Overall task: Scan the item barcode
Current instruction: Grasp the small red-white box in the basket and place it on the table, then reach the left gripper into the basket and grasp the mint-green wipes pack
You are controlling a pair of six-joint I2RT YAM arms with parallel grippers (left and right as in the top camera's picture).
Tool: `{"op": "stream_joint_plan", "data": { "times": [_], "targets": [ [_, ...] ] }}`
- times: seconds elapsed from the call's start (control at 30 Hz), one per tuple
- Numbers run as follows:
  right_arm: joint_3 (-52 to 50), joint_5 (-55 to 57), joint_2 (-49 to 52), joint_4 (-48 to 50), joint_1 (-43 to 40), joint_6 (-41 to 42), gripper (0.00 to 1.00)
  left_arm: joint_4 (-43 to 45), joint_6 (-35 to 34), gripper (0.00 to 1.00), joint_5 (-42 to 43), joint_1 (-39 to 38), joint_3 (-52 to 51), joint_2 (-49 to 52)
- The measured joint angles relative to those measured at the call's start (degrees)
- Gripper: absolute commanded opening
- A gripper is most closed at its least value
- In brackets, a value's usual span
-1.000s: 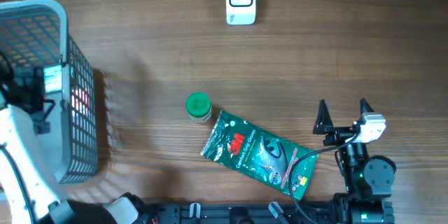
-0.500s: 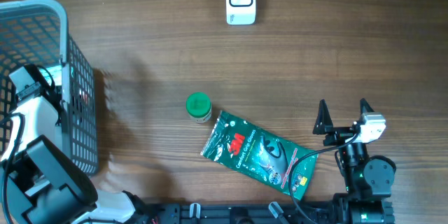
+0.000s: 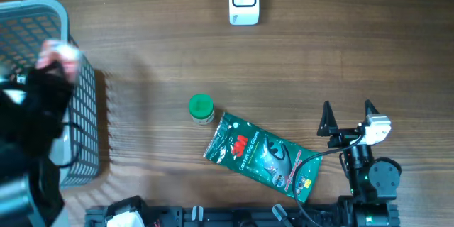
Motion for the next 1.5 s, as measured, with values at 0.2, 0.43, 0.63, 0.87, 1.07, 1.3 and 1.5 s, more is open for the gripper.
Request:
{"op": "stream_joint_plan", "data": {
  "times": [0.2,0.43,0.63,0.87,1.07,1.3,1.5],
  "targets": [
    [0.00,0.11,-0.02,0.00,0.11,0.00,1.00,6.36,0.26,0.04,-6.05,-38.27,-2.75,11.04],
    [0.00,0.17,0.00,0.02,0.11,0.00,1.00,16.04,-9.38,0.04,-14.71,-54.60,-3.50,42.49],
    [0.00,0.20,0.00,0.00,0.11,0.00,1.00,18.58,-17.59,0.78,-15.19,-60.35,-3.76,56.68],
    [0.00,0.20,0.00,0.00,0.11,0.00,1.00,3.48,-10.99,1.00,-15.21,-60.39,4.87,50.80],
    [0.00,0.20,0.00,-0.02,0.11,0.00,1.00,-10.75,-4.13,1.00,-23.65,-36.83,29.40,27.85],
    [0.00,0.20,0.00,0.00,0.11,0.00,1.00,-22.47,-3.65,1.00,-24.11,0.35,26.47,27.93],
    [0.00,0.22,0.00,0.00,0.11,0.00,1.00,-19.15,-11.41,1.00,-21.07,15.23,21.77,32.54]
  ]
}}
